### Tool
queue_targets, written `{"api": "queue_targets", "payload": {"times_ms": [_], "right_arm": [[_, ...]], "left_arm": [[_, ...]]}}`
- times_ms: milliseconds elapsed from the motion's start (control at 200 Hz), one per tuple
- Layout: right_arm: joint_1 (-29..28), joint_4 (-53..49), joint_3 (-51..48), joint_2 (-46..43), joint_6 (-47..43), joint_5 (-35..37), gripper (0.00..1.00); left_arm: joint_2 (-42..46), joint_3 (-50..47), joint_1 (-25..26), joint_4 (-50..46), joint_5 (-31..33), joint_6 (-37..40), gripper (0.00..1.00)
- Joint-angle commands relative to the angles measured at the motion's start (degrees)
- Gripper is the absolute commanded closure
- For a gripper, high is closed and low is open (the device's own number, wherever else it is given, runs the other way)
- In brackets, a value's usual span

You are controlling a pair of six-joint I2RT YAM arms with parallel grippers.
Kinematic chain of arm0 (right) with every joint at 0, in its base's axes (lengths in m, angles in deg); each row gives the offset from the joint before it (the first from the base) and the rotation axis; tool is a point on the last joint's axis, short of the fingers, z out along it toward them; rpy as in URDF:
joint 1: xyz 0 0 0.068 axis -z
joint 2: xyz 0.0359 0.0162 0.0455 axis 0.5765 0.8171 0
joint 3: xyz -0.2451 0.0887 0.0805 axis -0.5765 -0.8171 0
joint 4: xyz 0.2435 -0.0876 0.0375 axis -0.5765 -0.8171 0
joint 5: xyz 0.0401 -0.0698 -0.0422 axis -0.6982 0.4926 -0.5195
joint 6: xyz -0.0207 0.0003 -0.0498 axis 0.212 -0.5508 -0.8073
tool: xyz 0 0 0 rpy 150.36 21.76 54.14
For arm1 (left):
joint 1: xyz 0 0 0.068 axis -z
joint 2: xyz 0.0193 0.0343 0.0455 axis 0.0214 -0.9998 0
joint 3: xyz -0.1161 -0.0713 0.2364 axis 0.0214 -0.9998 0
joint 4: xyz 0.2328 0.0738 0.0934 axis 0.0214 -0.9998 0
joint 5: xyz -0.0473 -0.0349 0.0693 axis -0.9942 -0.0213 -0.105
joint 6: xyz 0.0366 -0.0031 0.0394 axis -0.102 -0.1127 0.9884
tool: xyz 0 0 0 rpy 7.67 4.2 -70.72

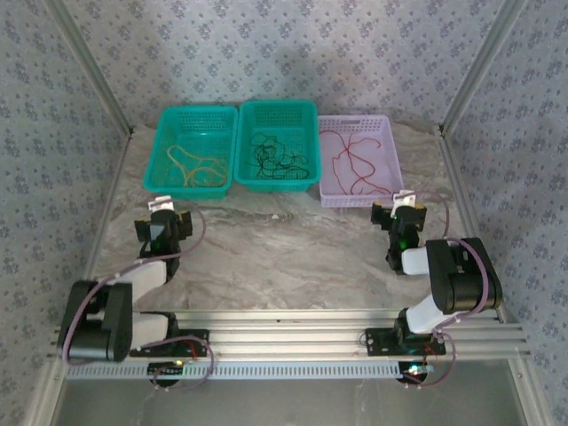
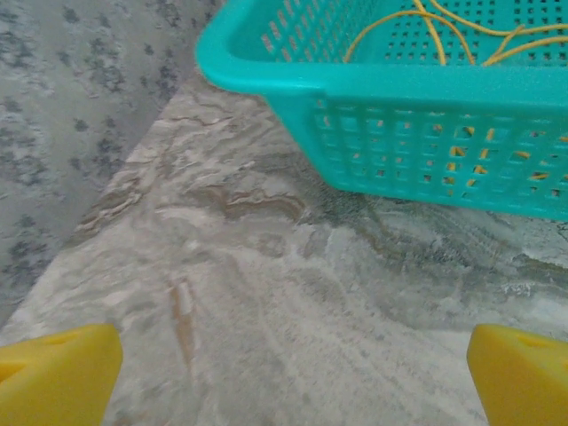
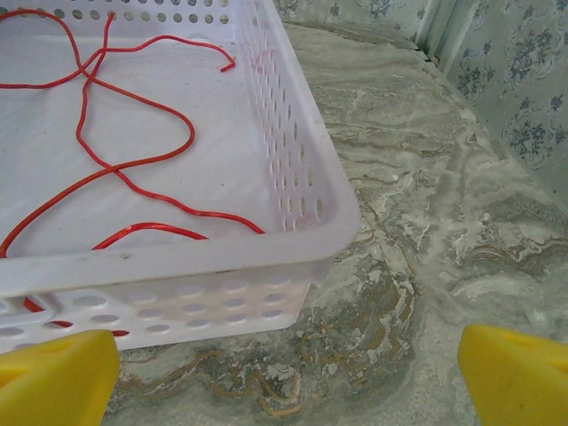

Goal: Untangle the cables

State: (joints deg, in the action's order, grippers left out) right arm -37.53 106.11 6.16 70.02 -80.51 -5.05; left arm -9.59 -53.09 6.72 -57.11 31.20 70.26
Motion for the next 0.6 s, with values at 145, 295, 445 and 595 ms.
{"api": "queue_targets", "payload": {"times_ms": [145,295,445,595], "right_arm": [[2.23,-2.87,2.18,-0.4,0.97,-2.7,0.0],[2.56,-3.31,2.37,-0.48,1.08,-3.44,0.0],[2.54,-3.27,2.31,-0.44,1.08,-3.54,0.0],[2.59,-3.31,2.39,-0.38,1.08,-3.54,0.0]], "left_arm": [[-13.51,3.16,-1.94,19.01,-7.59,0.58,0.0],[-15.74,3.41,-4.31,21.02,-9.17,-1.26,0.0],[-14.6,4.12,-4.26,17.7,-9.22,-1.7,0.0],[-14.69,3.88,-4.26,18.18,-9.29,-1.47,0.0]]}}
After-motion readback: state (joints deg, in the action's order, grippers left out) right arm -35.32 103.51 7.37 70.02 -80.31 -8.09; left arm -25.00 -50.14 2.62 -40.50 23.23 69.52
